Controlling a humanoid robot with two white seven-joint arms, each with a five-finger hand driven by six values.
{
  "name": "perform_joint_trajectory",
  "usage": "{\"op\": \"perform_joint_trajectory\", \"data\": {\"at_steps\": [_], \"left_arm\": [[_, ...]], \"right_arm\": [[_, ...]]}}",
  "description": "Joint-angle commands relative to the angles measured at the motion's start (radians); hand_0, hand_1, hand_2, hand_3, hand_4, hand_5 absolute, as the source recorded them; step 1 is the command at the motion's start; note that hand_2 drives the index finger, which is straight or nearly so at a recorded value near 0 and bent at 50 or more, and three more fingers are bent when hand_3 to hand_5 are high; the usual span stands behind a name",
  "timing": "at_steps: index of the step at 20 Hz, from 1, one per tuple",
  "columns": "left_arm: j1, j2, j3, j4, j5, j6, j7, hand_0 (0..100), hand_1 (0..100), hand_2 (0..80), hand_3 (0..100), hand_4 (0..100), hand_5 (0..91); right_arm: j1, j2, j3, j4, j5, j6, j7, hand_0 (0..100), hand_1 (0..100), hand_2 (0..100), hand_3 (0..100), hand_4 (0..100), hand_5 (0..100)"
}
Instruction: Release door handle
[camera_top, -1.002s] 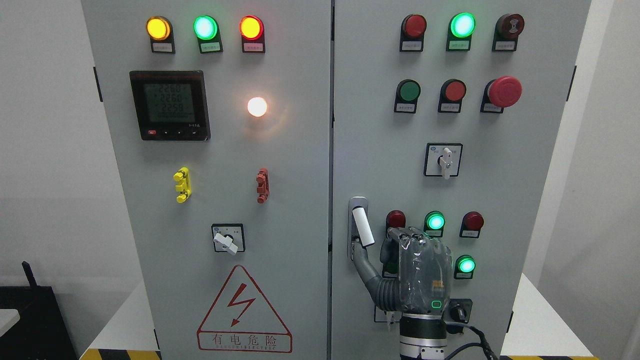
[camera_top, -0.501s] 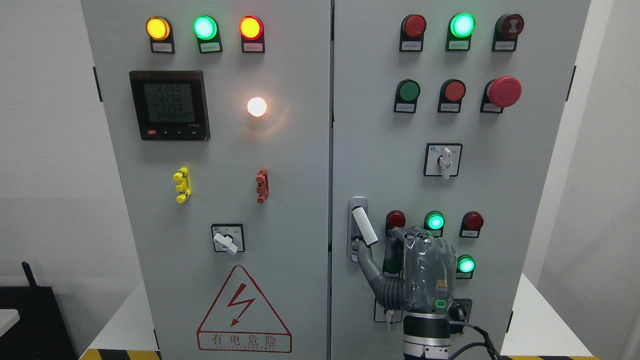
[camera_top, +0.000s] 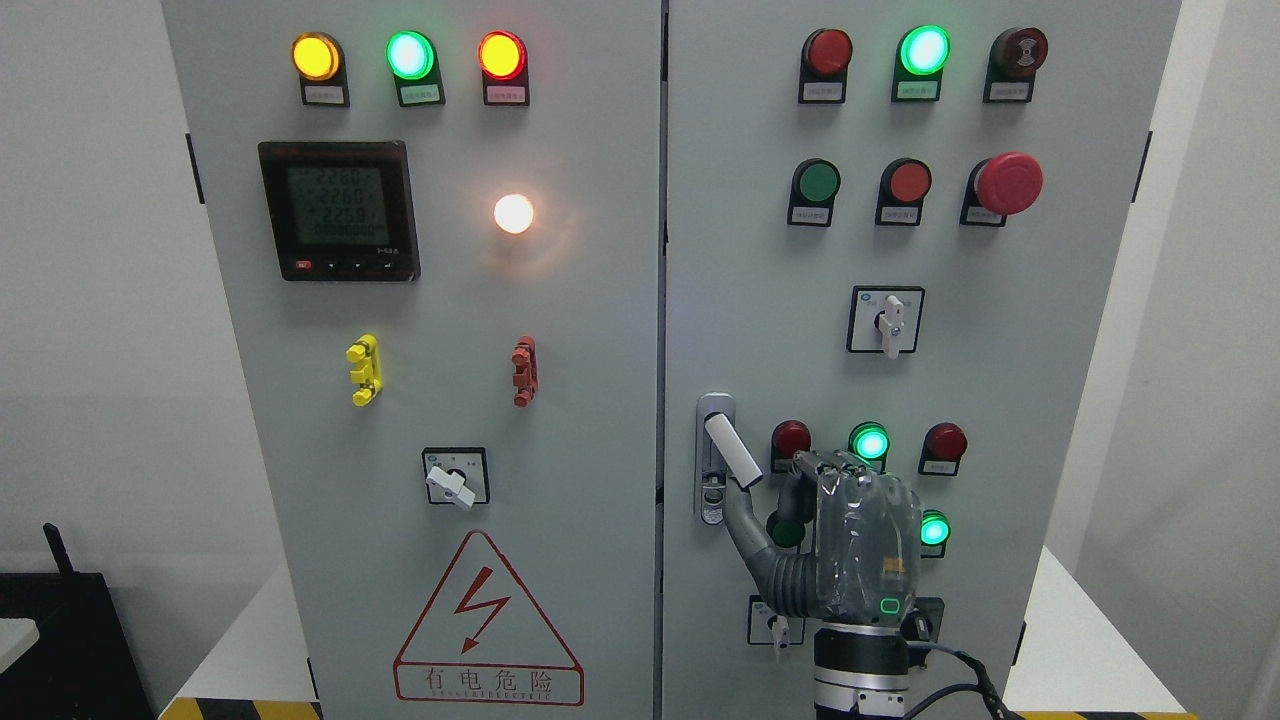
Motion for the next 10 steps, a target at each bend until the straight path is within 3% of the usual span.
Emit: {"op": "perform_joint_trajectory", "data": {"at_steps": [1, 10], "left_arm": [[-0.031, 0.000, -0.011, -0.009, 0.000, 0.001, 0.000, 12, 39, 0.0, 0, 0, 0.0], [-0.031, 0.000, -0.011, -0.008, 0.000, 0.001, 0.000, 12, 39, 0.0, 0, 0, 0.0]], "right_arm": [[0.000, -0.013, -0.013, -0.010, -0.001, -0.001, 0.000, 38, 64, 90, 100, 90, 95], [-0.003, -0.017, -0.022, -0.019, -0.001, -0.002, 0.002, 38, 64, 90, 100, 90, 95]]}}
